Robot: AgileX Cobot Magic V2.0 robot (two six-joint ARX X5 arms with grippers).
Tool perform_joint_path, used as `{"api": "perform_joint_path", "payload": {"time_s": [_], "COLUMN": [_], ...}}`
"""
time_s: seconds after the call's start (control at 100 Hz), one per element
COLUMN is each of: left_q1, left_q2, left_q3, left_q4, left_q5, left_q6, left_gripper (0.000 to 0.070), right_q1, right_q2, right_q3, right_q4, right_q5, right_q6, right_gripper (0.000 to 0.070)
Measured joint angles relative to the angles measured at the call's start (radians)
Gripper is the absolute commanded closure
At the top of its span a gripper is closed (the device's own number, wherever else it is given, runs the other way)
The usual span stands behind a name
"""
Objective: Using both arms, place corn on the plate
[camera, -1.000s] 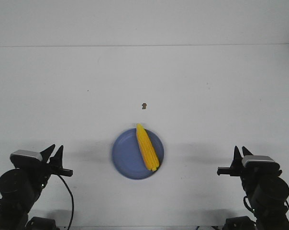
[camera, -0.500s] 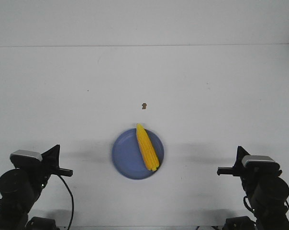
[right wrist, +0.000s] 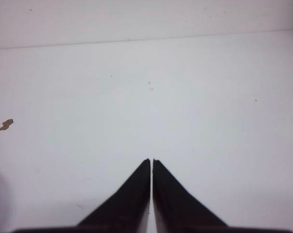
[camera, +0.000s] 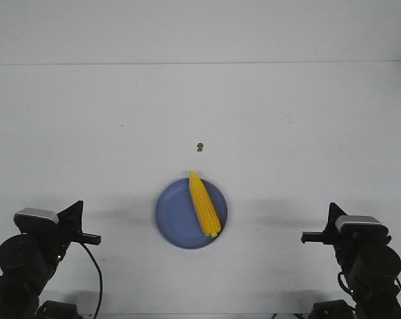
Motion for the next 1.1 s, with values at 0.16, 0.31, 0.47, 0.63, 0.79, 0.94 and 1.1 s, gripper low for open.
{"api": "perform_joint_path", "payload": {"time_s": [0.16,0.31,0.47,0.63,0.79,0.94,1.1], "left_q1": [0.0,0.0,0.0,0.002,0.002,0.002,0.002], "left_q2": [-0.006,-0.008,-0.008,-0.008,-0.008,-0.008,-0.008], "left_q3": [0.0,0.0,0.0,0.0,0.0,0.0,0.0], "left_q4": [0.013,0.02,0.02,0.021,0.021,0.022,0.064], "left_q5": [0.0,0.0,0.0,-0.055,-0.055,-0.055,-0.055], "left_q6": [-0.003,-0.013,-0.021,-0.008,-0.002,0.0,0.0], "left_gripper": [0.0688,0.0688,0.0688,0.0688,0.0688,0.0688,0.0688], "right_q1": [0.0,0.0,0.0,0.0,0.0,0.0,0.0], "right_q2": [0.0,0.0,0.0,0.0,0.0,0.0,0.0], "right_q3": [0.0,0.0,0.0,0.0,0.0,0.0,0.0], "right_q4": [0.0,0.0,0.0,0.0,0.0,0.0,0.0], "right_q5": [0.0,0.0,0.0,0.0,0.0,0.0,0.0], "right_q6": [0.0,0.0,0.0,0.0,0.0,0.0,0.0], "right_gripper": [0.0684,0.0684,0.0684,0.0684,0.0684,0.0684,0.0684]}}
